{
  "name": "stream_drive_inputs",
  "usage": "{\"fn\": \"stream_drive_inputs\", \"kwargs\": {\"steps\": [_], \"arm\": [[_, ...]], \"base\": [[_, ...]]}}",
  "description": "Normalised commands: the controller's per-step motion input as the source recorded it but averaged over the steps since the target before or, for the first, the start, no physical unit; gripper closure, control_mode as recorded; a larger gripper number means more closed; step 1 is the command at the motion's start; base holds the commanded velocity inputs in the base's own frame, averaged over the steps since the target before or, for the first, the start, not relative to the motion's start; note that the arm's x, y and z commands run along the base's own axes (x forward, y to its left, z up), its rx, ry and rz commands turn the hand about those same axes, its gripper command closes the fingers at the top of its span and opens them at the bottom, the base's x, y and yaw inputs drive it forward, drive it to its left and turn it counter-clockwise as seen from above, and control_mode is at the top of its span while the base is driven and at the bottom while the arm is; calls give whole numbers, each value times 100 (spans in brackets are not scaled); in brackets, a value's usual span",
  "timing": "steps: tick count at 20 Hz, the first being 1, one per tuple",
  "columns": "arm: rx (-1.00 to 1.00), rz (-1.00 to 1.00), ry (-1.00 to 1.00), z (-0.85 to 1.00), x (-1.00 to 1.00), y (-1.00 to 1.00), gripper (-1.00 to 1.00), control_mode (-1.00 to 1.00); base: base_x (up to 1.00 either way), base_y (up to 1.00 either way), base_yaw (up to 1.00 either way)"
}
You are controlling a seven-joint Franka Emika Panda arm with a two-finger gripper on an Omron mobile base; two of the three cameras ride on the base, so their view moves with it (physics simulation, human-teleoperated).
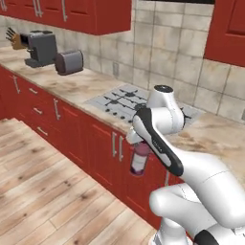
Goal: Place the drinks on the dining counter in a tight cluster.
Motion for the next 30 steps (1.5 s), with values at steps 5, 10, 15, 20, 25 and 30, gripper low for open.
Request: {"fn": "stream_drive_inputs", "kwargs": {"steps": [5,10,15,20,25,30], "arm": [[0,0,0,0,0,0,100,100],[0,0,0,0,0,0,100,100],[0,0,0,0,0,0,100,100],[0,0,0,0,0,0,100,100],[0,0,0,0,0,0,100,100],[0,0,0,0,0,0,100,100]], "base": [[6,45,63],[34,49,43],[64,39,30],[80,35,19],[86,33,14],[71,41,17]]}}
